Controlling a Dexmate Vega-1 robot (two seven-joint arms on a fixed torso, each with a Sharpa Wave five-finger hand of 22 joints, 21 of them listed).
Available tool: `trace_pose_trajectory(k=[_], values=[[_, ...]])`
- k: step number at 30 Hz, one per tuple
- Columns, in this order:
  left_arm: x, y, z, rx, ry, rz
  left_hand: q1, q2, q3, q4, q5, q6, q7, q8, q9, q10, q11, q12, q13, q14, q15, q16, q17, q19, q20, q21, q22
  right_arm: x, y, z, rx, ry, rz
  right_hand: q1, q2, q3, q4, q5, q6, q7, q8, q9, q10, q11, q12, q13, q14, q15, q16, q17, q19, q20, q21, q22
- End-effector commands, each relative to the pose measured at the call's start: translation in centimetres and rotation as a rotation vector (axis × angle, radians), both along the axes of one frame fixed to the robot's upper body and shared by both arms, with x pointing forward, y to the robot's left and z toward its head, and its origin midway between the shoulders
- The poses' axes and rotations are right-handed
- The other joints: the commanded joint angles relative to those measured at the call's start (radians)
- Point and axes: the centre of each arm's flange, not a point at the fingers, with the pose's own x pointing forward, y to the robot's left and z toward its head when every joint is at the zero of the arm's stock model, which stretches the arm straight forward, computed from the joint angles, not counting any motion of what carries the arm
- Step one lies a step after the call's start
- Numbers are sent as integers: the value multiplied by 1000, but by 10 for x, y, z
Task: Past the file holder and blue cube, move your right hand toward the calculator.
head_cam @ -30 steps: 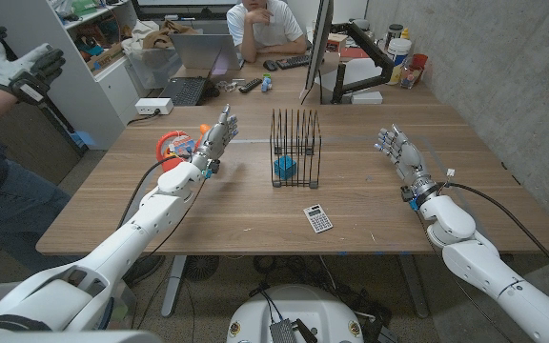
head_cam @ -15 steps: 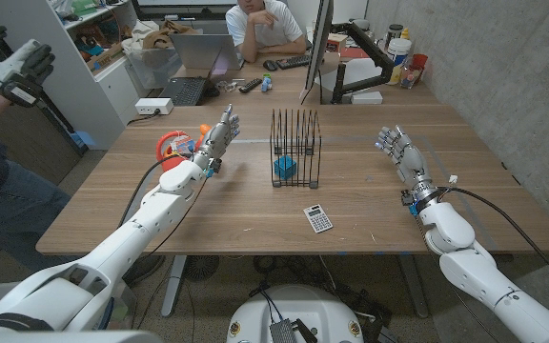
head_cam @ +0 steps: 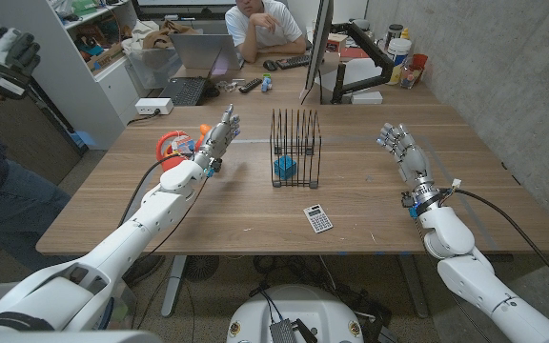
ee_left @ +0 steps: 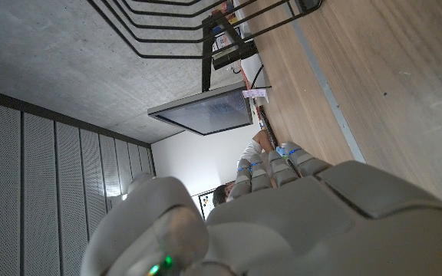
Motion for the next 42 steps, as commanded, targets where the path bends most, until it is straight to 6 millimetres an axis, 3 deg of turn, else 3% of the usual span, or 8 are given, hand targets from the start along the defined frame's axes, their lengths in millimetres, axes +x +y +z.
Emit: trace_pose_trajectory(k=[1,29,42], values=[[1,1,1,9,7,1,5,9,-6,-1,-3,-1,0,3,3,-3,-7,5,5,-11,1,-1,3,-3,-1,3,2,-23,-2,11,-86,-65,-31,-1,2,0,-4,5,11,-3,9,5,17,-2,3,4,9,-4,4,4,11,-10,-2,3],[3,-13,6,41,11,-13,10,14,-11,-1,-5,-1,-1,2,3,-3,-7,5,5,-12,1,-1,4,-6,2,5,3,-48,-4,7,-146,-112,-68,0,-6,-6,-10,9,18,-14,6,6,28,-10,2,5,13,-4,-2,3,17,-8,-13,3],[2,-18,12,53,2,-17,12,15,-15,-1,-6,1,3,3,3,-7,5,4,5,-12,7,-1,4,-7,-2,5,3,-61,3,7,-189,-164,-81,1,-7,-7,-12,11,19,-17,4,6,30,-13,1,5,12,-3,-5,2,16,-4,-19,3]])
